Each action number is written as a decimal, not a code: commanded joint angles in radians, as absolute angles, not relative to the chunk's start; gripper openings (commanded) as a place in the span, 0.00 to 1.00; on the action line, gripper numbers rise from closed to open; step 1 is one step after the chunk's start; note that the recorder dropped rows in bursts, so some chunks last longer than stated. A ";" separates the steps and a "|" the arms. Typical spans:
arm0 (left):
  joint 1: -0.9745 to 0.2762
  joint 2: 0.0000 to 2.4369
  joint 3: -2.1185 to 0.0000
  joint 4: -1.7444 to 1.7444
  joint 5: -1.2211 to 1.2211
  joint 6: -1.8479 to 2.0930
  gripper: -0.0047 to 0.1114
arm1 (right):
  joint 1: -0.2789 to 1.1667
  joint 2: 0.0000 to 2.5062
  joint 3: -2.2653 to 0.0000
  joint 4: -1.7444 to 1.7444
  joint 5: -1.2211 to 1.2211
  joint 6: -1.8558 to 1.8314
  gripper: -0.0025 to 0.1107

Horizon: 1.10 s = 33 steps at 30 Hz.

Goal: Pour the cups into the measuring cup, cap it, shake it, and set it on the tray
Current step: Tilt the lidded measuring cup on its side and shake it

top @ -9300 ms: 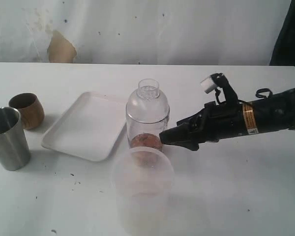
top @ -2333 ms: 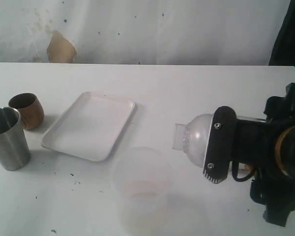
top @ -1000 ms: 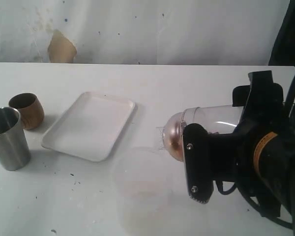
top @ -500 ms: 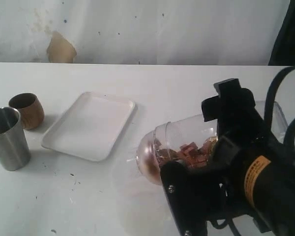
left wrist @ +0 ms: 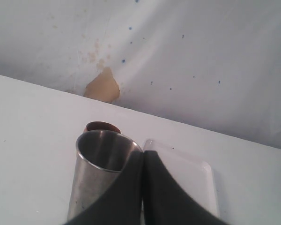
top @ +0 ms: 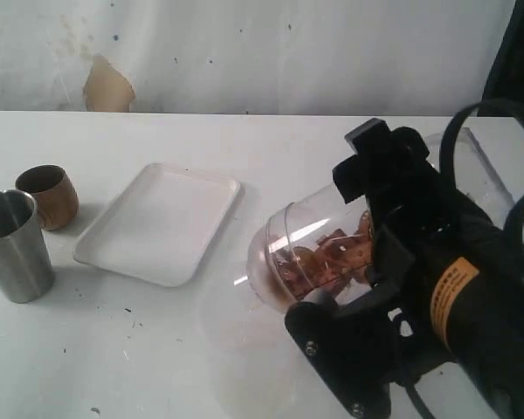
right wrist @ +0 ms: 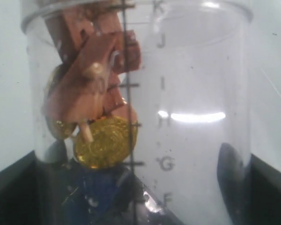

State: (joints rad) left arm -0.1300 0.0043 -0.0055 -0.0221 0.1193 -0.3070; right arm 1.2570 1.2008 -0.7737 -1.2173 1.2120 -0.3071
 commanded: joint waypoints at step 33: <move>-0.130 0.000 0.000 -0.029 0.106 -0.306 0.04 | 1.261 1.189 -0.781 -1.358 1.221 -0.361 0.02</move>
